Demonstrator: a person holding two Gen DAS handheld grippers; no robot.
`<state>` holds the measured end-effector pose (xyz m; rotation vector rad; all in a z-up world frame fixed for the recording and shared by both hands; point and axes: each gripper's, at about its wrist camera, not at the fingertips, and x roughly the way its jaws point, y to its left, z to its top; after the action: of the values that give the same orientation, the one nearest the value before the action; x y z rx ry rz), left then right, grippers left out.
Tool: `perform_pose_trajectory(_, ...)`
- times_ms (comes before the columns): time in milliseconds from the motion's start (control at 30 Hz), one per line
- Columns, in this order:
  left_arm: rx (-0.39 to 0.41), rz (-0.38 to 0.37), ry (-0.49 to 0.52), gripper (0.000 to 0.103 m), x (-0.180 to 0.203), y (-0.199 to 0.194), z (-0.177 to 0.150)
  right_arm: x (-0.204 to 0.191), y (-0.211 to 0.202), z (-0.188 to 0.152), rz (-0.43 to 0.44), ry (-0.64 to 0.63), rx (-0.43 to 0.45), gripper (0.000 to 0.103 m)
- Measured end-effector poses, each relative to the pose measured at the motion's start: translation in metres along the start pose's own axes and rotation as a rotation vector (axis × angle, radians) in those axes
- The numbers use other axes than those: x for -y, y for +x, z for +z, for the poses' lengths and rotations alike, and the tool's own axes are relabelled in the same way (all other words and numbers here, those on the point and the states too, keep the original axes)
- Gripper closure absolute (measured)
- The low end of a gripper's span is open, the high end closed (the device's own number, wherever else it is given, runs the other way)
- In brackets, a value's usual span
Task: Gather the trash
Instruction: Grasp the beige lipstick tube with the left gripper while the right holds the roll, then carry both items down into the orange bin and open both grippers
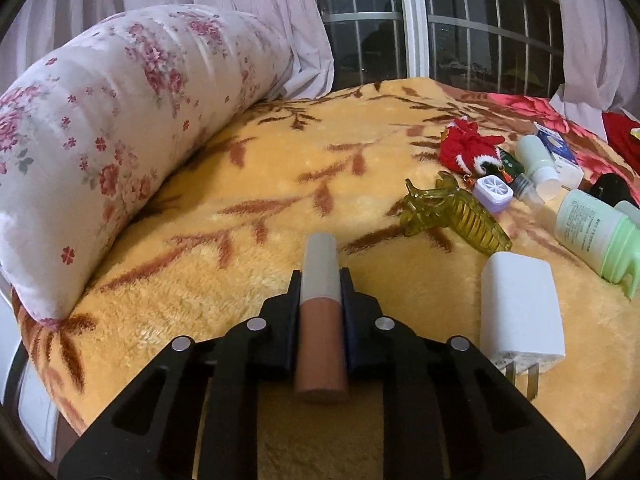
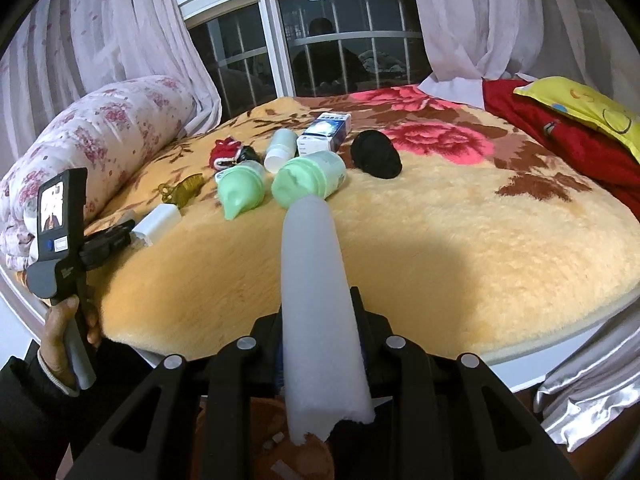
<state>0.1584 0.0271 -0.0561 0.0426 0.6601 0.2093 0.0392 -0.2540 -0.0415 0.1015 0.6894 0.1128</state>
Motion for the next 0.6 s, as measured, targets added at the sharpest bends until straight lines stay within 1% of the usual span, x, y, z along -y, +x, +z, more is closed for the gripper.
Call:
perform_pose_trajectory(167, -0.004, -0.013, -0.011, 0.086, -0.002, -0.014, -0.003, -0.01, -0.009, -0.005, 0.001, -0.017, -0.005, 0.077)
perform_pose_trajectory(300, -0.006, -0.044, -0.016, 0.086, -0.005, -0.03, -0.007, -0.021, -0.016, -0.009, 0.018, -0.034, -0.006, 0.077)
perform_pose_trajectory(467, -0.005, -0.111, -0.017, 0.086, -0.008, -0.061, -0.019, -0.036, -0.024, -0.018, 0.06, -0.056, -0.016, 0.076)
perform_pose_trajectory(600, -0.01, -0.179, -0.001, 0.086, -0.007, -0.098, -0.034, -0.044, -0.032, -0.025, 0.082, -0.079, -0.02, 0.076)
